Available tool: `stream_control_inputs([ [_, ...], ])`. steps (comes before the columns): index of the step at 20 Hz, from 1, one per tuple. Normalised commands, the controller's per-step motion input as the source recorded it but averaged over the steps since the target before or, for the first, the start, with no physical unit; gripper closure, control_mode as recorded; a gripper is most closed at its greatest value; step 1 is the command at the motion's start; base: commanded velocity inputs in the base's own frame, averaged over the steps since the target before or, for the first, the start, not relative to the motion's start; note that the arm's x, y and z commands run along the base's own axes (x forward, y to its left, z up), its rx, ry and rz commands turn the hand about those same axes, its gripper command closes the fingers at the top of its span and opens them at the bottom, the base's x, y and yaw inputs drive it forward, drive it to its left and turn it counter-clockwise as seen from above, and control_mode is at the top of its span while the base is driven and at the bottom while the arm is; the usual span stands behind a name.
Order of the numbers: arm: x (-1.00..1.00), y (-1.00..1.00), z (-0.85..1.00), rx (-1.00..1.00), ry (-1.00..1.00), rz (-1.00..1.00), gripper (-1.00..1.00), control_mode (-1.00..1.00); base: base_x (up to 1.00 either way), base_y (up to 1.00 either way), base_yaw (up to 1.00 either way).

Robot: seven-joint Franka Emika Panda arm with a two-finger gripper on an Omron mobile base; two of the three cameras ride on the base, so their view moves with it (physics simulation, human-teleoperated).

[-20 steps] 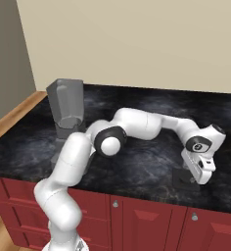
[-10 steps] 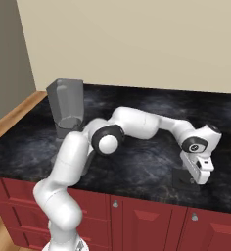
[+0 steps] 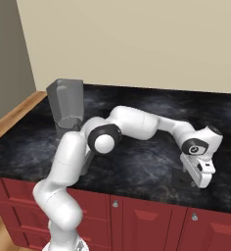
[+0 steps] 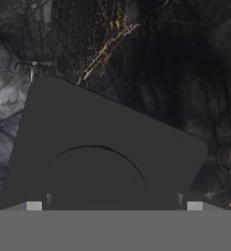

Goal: Close the lid blender by securely placing the lid on top.

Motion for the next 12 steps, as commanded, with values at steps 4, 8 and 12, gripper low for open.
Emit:
stream_control_inputs([
  [4, -0.02, 0.15, -0.12, 0.00, 0.00, 0.04, -1.00, -1.00, 0.00, 0.00, 0.00],
  [8, 0.19, 0.34, -0.07, 0.00, -0.02, 0.08, -1.00, -1.00, 0.00, 0.00, 0.00],
  [12, 0.33, 0.27, -0.03, 0.01, -0.06, 0.11, -1.00, -1.00, 0.00, 0.00, 0.00],
])
